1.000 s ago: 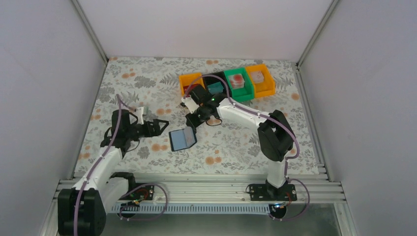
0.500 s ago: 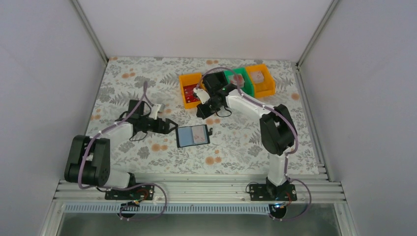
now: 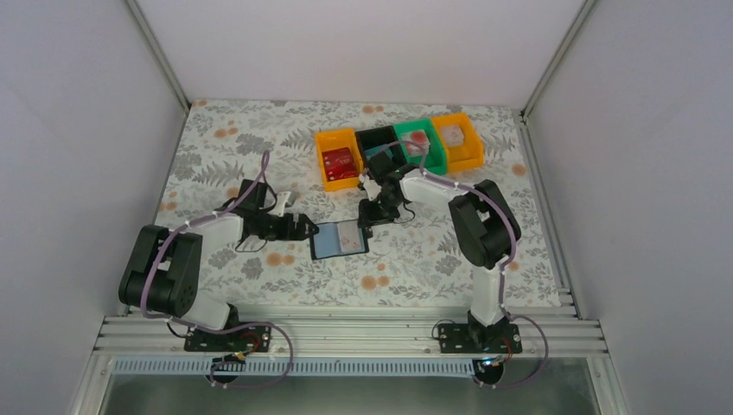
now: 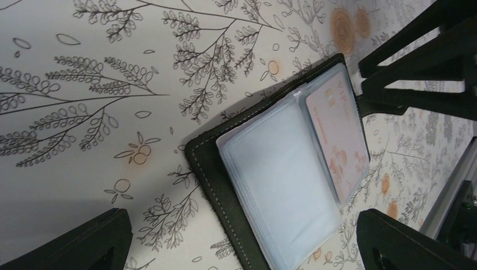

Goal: Take the credit cards out of the card holder

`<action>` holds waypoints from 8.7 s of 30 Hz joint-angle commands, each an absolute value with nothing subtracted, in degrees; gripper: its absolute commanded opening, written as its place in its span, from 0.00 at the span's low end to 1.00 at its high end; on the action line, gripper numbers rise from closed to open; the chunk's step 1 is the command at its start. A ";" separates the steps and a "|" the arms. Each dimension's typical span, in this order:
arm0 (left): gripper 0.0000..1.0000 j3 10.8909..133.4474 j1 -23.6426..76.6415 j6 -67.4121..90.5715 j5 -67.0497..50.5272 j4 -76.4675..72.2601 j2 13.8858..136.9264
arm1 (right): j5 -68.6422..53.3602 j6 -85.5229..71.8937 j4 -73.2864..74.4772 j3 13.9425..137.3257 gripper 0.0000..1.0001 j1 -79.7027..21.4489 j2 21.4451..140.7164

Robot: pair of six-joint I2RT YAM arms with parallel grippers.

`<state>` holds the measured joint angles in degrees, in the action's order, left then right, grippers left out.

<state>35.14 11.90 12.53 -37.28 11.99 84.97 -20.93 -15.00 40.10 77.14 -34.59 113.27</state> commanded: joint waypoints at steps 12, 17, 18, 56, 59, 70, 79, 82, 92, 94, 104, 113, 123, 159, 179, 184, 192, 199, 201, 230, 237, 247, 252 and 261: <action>0.99 37.05 16.90 12.54 -44.24 7.50 92.21 | -32.27 -23.87 26.79 69.17 0.34 -35.02 113.90; 0.86 37.50 17.37 12.39 -44.56 6.76 92.86 | -35.54 -25.02 24.44 68.65 0.33 -35.10 113.35; 0.84 37.59 17.42 12.46 -44.56 6.62 92.97 | -35.67 -25.12 24.36 68.63 0.33 -35.07 113.09; 0.02 80.63 18.56 -41.00 -48.70 45.63 67.78 | -54.90 -0.16 26.29 86.27 0.70 -26.01 77.22; 0.02 86.15 18.62 -35.61 -48.76 43.79 67.35 | -55.98 0.61 25.70 89.51 0.71 -26.37 75.71; 0.02 90.13 18.61 -23.53 -57.46 36.78 66.47 | -48.91 5.38 26.95 90.66 0.81 -27.53 74.74; 0.02 87.78 18.61 -25.30 -60.90 36.10 64.35 | -45.77 9.41 28.10 90.19 0.88 -26.94 74.98; 0.02 87.41 18.57 -25.39 -61.16 35.99 64.03 | -54.07 11.04 29.65 90.67 0.99 -26.81 76.67; 0.02 84.98 18.57 -20.90 -59.67 31.83 64.25 | -68.02 7.34 28.66 90.81 0.34 -27.42 81.63; 0.02 84.10 18.56 -19.99 -58.71 31.29 64.07 | -68.69 7.55 28.80 90.65 0.16 -27.39 81.73; 0.36 81.45 18.31 -12.14 -41.60 29.18 64.52 | -67.92 6.28 27.02 88.18 0.04 -27.21 80.11; 0.80 81.31 14.96 -12.13 -18.42 28.45 64.41 | -41.89 -10.06 19.49 82.68 0.04 -25.75 80.15; 0.56 77.58 15.99 -2.06 -49.82 24.05 64.48 | -27.07 -16.25 24.00 86.86 0.04 -29.02 85.20; 0.11 71.14 16.64 6.28 -60.01 16.92 65.18 | -57.87 -0.66 18.08 85.78 0.04 -36.76 82.83; 0.02 70.29 16.53 2.83 -65.84 20.48 62.49 | -60.16 -1.63 17.50 83.29 0.22 -32.84 81.84; 0.02 71.59 16.34 -1.20 -66.14 23.11 62.34 | -63.74 0.23 19.62 82.86 0.14 -30.91 81.40; 0.02 71.00 14.67 -4.24 -63.11 26.02 62.32 | -68.24 4.71 25.81 83.53 0.07 -28.85 80.97; 0.02 69.47 15.59 -5.22 -64.35 23.97 62.30 | -69.21 3.85 25.55 83.89 0.08 -28.82 81.58; 0.03 68.80 16.43 -3.35 -64.44 21.73 62.72 | -69.33 3.44 24.98 84.33 0.07 -29.20 82.22; 0.02 70.82 21.23 3.42 -61.42 18.65 65.66 | -63.06 1.56 22.46 86.23 0.12 -32.99 84.16; 0.02 70.69 19.39 1.30 -61.52 20.60 64.69 | -67.82 5.24 25.79 83.05 0.30 -29.09 81.30; 0.02 70.65 18.23 -2.03 -62.04 23.16 64.30 | -71.55 8.12 30.06 82.44 0.21 -26.66 80.48; 0.02 70.88 18.04 -2.76 -62.90 23.66 64.42 | -71.58 7.97 30.23 82.27 0.06 -26.65 80.70; 0.02 71.85 17.95 -7.15 -64.02 27.97 64.74 | -69.90 8.55 30.37 82.45 0.04 -26.26 79.78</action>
<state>69.97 18.44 -2.44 -62.63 24.80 65.45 -69.19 7.40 29.58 82.61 -26.96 82.26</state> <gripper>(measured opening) 0.027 0.086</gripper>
